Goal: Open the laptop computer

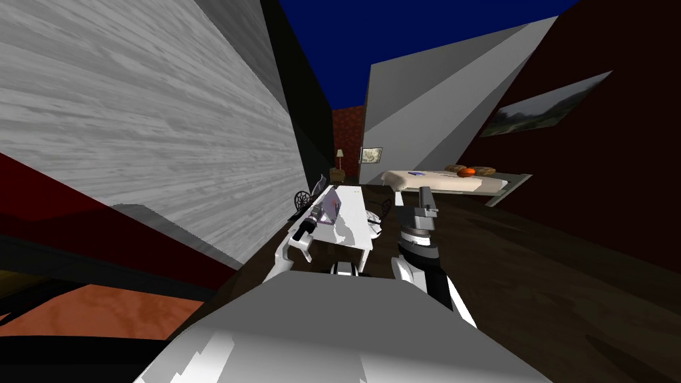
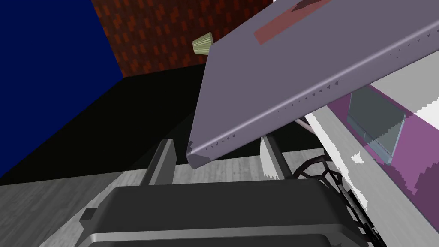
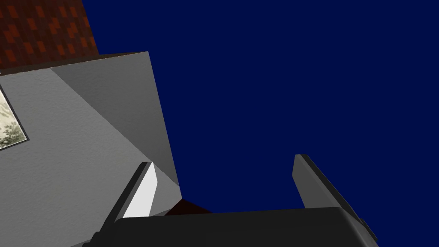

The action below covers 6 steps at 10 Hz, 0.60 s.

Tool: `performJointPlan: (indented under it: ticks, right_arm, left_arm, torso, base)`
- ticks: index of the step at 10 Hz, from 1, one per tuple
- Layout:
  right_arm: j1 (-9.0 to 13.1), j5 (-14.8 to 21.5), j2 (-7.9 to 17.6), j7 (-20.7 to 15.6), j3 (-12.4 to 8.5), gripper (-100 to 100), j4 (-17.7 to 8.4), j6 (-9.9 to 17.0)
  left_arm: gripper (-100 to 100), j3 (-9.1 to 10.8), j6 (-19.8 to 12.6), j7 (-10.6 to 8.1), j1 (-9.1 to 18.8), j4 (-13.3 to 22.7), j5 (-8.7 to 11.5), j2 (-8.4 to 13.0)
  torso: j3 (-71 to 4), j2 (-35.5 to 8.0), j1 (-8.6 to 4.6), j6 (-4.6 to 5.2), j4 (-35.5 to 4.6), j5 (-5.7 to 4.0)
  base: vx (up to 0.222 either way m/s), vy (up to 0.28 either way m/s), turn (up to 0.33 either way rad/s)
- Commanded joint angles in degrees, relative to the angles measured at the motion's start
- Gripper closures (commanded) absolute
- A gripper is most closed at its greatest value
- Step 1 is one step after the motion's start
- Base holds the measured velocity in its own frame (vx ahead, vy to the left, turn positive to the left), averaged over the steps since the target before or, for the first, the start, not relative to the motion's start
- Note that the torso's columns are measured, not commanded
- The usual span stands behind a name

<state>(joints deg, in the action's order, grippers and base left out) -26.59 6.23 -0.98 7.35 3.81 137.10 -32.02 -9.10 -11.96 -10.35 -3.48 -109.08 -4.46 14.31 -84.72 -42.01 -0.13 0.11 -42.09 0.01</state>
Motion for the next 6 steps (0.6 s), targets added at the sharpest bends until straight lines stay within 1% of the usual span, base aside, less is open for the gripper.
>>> performJointPlan:
  ticks: [1, 6]
  right_arm:
    - [0.00, 0.00, 0.00, 0.00, 0.00, 0, 0.00, 0.00]
    - [0.00, 0.00, 0.00, 0.00, 0.00, 0, 0.00, 0.00]
  left_arm:
    - [100, 0.21, 3.04, -2.20, -0.16, 4.03, 2.52, -2.72]
    - [100, 0.80, 7.74, -5.75, -0.14, 10.60, 6.97, -7.08]
  torso:
    - [0.07, -0.10, 0.10, -0.01, 0.00, 0.05]
    - [-0.04, 0.09, -0.15, 0.23, 0.12, 0.03]
  base:
    - [0.017, 0.123, 0.001]
    - [0.009, 0.102, -0.003]
